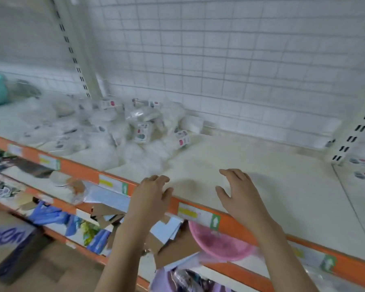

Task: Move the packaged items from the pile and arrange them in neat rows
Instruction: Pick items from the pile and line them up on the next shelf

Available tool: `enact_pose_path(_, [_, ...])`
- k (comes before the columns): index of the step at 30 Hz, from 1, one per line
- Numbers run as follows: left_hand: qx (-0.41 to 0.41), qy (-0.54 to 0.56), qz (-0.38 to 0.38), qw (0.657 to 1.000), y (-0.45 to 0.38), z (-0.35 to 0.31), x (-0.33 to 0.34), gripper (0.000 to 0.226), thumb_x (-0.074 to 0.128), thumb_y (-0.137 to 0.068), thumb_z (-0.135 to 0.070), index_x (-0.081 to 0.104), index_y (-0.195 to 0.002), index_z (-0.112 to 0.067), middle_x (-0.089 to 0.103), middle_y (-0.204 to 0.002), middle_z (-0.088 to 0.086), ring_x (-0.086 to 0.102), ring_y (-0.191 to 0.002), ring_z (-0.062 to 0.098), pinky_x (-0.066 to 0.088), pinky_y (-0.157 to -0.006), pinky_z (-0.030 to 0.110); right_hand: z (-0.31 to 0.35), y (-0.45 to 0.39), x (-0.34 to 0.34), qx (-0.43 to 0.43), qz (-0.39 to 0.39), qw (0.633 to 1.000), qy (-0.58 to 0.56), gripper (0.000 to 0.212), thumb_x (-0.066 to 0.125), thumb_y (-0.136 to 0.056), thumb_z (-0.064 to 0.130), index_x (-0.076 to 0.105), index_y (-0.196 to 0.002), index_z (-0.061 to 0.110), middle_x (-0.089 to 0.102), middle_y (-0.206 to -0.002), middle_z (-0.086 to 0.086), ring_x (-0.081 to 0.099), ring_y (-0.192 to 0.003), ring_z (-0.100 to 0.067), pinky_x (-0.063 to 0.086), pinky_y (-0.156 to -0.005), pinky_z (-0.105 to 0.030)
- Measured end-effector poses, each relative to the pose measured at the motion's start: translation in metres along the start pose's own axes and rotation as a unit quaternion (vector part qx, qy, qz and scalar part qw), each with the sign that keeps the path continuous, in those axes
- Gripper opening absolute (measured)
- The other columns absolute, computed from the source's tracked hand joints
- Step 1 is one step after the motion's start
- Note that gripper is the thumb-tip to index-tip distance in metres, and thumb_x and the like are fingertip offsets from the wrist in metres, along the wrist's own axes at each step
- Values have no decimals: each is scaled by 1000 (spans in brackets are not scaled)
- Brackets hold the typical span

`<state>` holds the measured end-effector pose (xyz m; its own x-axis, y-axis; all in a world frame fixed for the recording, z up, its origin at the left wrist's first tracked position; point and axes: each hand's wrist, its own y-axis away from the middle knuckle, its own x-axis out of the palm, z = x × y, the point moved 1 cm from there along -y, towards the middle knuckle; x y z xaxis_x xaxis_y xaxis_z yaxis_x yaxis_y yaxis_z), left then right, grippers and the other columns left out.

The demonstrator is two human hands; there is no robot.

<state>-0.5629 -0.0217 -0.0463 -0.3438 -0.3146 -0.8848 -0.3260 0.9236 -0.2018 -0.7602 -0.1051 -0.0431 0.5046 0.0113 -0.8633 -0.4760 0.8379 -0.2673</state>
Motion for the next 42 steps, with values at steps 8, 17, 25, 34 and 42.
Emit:
enact_pose_path(8, [-20,36,-68,997,-32,76,-41,30,53,-91,-23,59,-118,-13,63,-107,6,55,-99,25,46,-83,36,72,-74,41,-62,28,997,24,44,52,-90,24,44,-132,11,47,-130,-4,40,-120,-21,26,-98,-21])
enact_pose_path(17, [-52,-5,-149,987,-87,138,-86,29,57,-89,-21,62,-115,-10,62,-111,7,54,-104,27,43,-84,35,133,-173,85,-136,34,990,-3,42,49,-92,26,43,-132,14,44,-131,-2,37,-122,-20,31,-97,-27])
enact_pose_path(25, [-53,-13,-153,987,-125,193,-107,30,59,-87,-20,62,-115,-9,61,-111,9,53,-104,30,43,-84,37,167,-262,107,-146,59,980,121,58,52,-84,11,31,-138,13,26,-143,-11,26,-129,-29,29,-102,-35])
enact_pose_path(34, [54,-10,-118,991,-206,244,-135,36,61,-86,-20,57,-121,-9,58,-114,10,57,-99,31,47,-85,41,184,-310,129,-89,12,985,149,50,58,-79,9,36,-124,14,40,-127,-8,40,-116,-25,34,-92,-33])
enact_pose_path(42, [38,-64,30,997,-265,245,-133,62,54,-87,-45,32,-136,-13,42,-129,11,43,-116,32,40,-93,40,180,-287,130,-44,-91,983,155,34,64,-79,10,58,-112,14,60,-115,-5,53,-106,-31,41,-85,-38])
